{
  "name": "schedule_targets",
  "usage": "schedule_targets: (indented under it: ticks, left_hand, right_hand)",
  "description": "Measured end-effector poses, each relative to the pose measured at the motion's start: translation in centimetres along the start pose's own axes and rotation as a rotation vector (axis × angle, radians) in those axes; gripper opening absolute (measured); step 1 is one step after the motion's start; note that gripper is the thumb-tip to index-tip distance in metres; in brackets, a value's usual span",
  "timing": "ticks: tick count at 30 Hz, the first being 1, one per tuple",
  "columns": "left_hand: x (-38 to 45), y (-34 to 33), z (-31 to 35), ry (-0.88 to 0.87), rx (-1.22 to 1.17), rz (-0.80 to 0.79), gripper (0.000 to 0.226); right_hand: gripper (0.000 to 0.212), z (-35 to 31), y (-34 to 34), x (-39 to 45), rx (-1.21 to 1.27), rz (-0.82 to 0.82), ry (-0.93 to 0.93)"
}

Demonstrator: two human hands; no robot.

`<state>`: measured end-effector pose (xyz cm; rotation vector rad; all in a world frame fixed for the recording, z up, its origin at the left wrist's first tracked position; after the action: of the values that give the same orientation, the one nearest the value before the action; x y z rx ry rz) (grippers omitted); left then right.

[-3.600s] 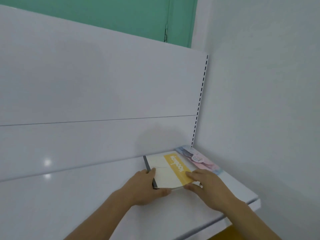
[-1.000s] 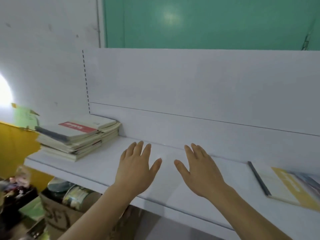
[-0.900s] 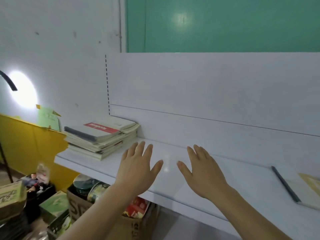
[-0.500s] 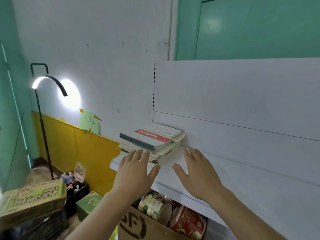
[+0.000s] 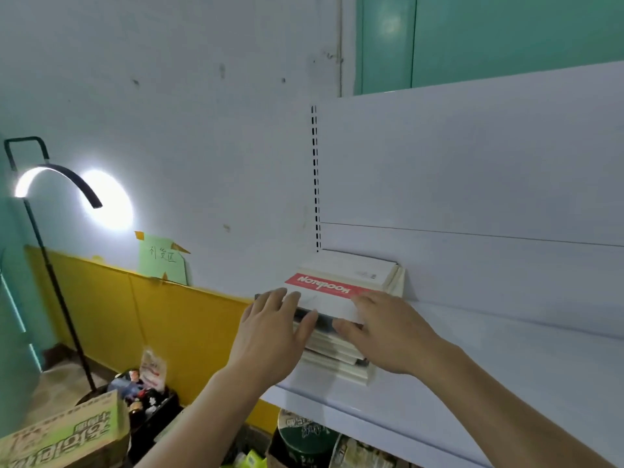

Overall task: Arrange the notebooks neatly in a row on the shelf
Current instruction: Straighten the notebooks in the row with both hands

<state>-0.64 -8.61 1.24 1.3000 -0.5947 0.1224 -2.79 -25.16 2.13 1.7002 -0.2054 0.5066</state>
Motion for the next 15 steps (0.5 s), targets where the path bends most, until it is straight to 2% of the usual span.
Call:
schedule_targets:
  ticks: [2, 5, 7, 10, 13, 15]
  left_hand:
    - [0.8, -1.4, -0.5, -0.054, 0.006, -0.035, 0.068]
    - [2.2, -1.2, -1.0, -0.142, -0.012, 0.062, 0.071]
    - [2.9, -1.1, -1.6, -0.173, -0.072, 0.073, 0.064]
    - [3.3, -0.5, -2.3, -0.245, -0.199, 0.129, 0.043]
    - [3.8, 2.6, -3.9, -0.215, -0.41, 0.343, 0.042]
    - [4.1, 4.2, -4.8, -0.147, -0.574, 0.38, 0.042]
  right_hand:
    - [0.044, -0.9, -0.3, 0.0, -0.062, -0.02, 0.04]
    - [0.05, -0.9, 0.1, 0.4, 0.021, -0.02, -0.008]
    - [0.053, -0.9, 0.7, 0.6, 0.108, -0.015, -0.062]
    - [0.046, -1.6, 1.7, 0.0, 0.062, 0.016, -0.124]
    - [0.046, -2.9, 4.7, -0.5, 0.007, 0.187, -0.157]
    - [0.044, -3.3, 7.3, -1.1, 0.004, 0.384, -0.174]
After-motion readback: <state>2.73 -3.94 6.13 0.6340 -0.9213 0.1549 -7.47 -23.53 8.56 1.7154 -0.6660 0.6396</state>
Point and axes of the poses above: each hand's wrist, its own x-axis towards the middle knuckle, its own y-axis out of the back of the hand, z = x × y, the point moved 9 cm from there along x, towards the middle knuckle, and after that the axes turned 6 degrees about z, right-handed, at the moved point
